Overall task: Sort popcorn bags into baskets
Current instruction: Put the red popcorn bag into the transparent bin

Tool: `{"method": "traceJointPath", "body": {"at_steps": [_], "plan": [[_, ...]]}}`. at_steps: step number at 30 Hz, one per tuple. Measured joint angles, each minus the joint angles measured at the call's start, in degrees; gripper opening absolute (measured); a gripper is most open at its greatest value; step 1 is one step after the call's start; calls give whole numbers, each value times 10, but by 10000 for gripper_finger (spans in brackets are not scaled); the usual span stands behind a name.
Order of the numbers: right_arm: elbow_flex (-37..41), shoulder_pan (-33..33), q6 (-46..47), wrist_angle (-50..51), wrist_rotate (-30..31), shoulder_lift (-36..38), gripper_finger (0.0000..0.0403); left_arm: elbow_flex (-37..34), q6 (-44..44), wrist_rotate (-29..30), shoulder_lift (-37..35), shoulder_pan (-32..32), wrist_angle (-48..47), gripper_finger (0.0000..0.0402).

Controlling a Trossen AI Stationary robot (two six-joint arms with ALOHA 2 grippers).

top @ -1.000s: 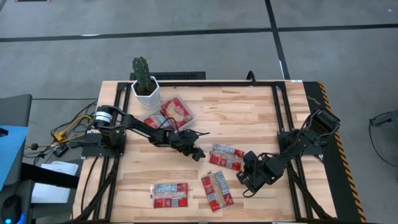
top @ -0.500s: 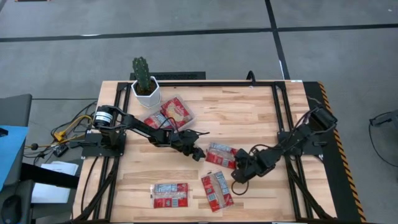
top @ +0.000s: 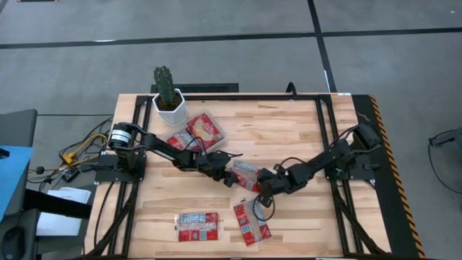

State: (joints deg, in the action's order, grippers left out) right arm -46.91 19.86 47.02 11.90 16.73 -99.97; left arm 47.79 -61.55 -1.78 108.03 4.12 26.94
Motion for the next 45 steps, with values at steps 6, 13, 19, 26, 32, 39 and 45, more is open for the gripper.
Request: {"method": "traceJointPath", "body": {"at_steps": [6,13,19,26,32,39,45], "plan": [[-18,1,-23,-2,3,-3,20,0,-6,22,0,0,-5,184],[-19,6,-5,25,1,18,24,0,-6,21,0,-1,-3,53],[-20,45,15,74,0,81,18,1,-20,-29,0,-4,8,16],[-20,117,106,227,36,194,24,20,-45,-154,-2,-12,84,7],[-20,171,191,332,83,248,17,71,0,-242,-55,-38,30,5],[-19,203,249,374,91,241,27,105,198,-233,-231,-105,-290,6],[-19,214,270,361,91,197,27,99,414,-44,-415,-146,-586,6]]}}
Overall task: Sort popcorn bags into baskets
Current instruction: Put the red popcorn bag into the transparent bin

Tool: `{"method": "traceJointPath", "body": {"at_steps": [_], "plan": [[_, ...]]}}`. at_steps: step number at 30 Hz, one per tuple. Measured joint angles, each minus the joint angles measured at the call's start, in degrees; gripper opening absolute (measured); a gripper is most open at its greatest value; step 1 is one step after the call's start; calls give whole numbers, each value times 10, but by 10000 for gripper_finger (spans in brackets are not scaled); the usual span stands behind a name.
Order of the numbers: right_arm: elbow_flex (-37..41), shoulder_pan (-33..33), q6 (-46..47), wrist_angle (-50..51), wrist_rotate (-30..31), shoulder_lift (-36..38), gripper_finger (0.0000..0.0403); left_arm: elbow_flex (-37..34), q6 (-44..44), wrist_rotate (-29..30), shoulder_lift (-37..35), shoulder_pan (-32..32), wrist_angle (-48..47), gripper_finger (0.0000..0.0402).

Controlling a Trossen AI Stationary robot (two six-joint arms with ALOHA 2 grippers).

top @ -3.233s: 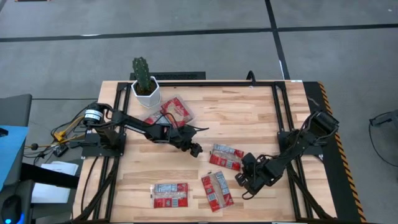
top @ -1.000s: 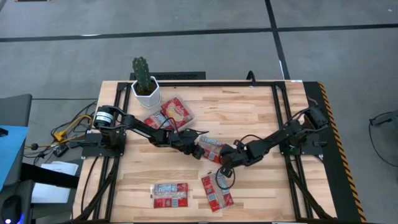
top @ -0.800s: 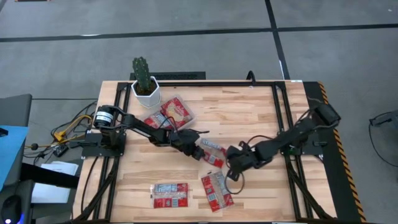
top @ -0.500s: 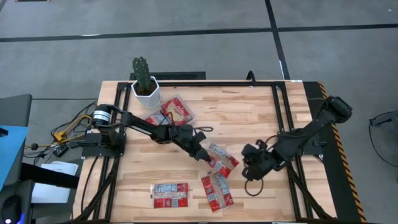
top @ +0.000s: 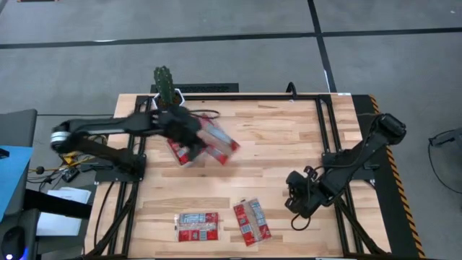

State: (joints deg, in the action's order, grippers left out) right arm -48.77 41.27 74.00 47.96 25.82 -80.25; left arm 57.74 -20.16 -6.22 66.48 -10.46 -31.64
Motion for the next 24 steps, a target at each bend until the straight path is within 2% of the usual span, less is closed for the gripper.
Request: {"method": "traceJointPath", "body": {"at_steps": [3,8,12,17,21,24], "plan": [[0,0,0,-18,-1,-22,21,-34,51,48,-76,-10,-67,6],[0,0,-5,-50,-3,-54,19,-107,93,57,-174,-40,-132,6],[0,-2,-4,-63,-4,-65,28,-152,127,56,-219,-64,-140,6],[0,-7,-11,-69,-4,-68,33,-160,189,60,-225,-85,-153,6],[0,-13,-24,-73,-4,-68,26,-160,249,68,-202,-98,-170,6],[0,-13,-24,-78,-4,-68,20,-152,261,72,-176,-109,-187,6]]}}
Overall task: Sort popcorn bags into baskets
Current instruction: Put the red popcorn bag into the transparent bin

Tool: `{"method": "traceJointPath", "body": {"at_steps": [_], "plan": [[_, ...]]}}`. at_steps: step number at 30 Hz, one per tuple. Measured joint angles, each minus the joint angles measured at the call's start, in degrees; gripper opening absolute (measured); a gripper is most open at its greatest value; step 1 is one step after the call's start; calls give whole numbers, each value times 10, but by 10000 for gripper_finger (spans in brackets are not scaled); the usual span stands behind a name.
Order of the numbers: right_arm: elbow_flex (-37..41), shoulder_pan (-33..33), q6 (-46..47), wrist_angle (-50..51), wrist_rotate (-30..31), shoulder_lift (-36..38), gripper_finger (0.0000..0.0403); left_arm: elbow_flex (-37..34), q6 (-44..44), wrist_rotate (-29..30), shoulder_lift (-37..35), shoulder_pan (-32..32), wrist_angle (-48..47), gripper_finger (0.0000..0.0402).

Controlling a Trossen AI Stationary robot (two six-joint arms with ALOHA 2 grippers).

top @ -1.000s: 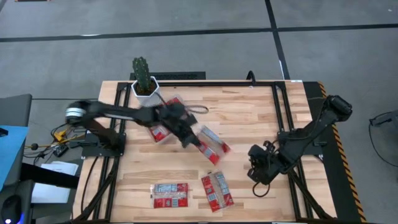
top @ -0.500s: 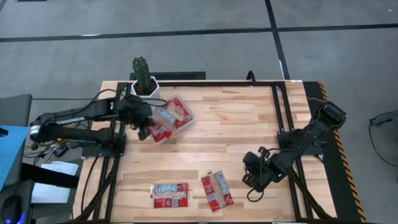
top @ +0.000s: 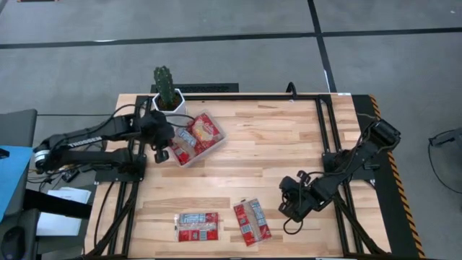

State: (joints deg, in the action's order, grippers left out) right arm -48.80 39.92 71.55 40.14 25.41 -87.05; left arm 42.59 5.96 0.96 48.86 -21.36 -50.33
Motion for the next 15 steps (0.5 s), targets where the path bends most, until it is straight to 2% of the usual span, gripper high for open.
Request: {"method": "traceJointPath", "body": {"at_steps": [3,9,15], "plan": [[0,0,0,-2,0,0,18,24,8,-12,20,-12,-6,6],[0,0,0,1,0,0,30,38,36,-80,58,-25,-35,6],[0,0,-1,1,0,0,32,38,53,-68,95,-28,-45,14]]}}
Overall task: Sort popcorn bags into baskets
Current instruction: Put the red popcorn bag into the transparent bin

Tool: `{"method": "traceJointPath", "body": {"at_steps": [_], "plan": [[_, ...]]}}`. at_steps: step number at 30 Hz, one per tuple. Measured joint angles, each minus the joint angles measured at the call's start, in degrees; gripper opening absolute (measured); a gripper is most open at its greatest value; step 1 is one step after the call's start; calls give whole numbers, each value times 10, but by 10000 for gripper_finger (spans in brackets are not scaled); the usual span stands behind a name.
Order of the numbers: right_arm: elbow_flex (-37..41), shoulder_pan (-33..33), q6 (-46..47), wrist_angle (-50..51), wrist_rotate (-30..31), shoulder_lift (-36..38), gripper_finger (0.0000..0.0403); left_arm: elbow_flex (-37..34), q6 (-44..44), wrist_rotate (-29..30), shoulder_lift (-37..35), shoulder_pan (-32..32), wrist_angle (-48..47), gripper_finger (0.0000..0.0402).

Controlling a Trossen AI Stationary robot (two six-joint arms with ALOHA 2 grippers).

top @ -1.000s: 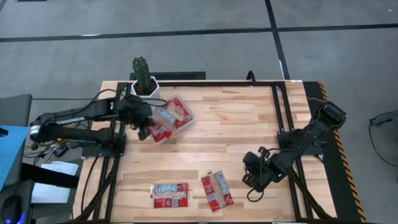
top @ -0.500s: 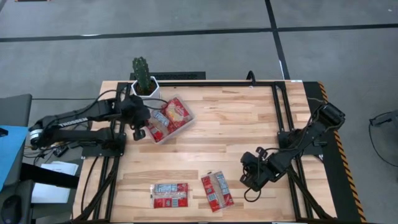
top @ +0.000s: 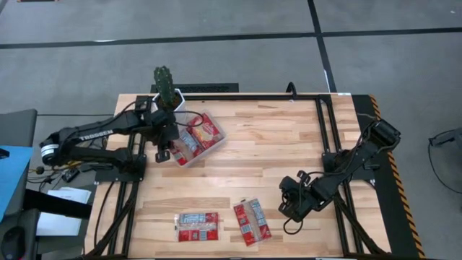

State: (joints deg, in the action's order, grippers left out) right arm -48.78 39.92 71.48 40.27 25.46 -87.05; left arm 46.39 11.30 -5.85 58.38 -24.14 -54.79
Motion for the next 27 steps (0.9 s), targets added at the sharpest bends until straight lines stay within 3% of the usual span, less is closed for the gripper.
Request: {"method": "traceJointPath", "body": {"at_steps": [5,14,17,22,25,27], "plan": [[0,0,0,0,0,0,24,0,-6,35,25,-3,14,66],[0,2,-1,3,1,0,31,1,-22,54,50,-12,-32,220],[0,2,-3,3,1,0,35,13,-30,87,50,-12,-37,266],[0,2,-14,2,1,0,32,47,-39,122,50,-12,-49,314],[0,2,-14,-1,1,0,27,70,-84,94,50,-12,-55,319],[0,2,-14,-11,1,0,25,74,-151,13,47,-12,-21,317]]}}
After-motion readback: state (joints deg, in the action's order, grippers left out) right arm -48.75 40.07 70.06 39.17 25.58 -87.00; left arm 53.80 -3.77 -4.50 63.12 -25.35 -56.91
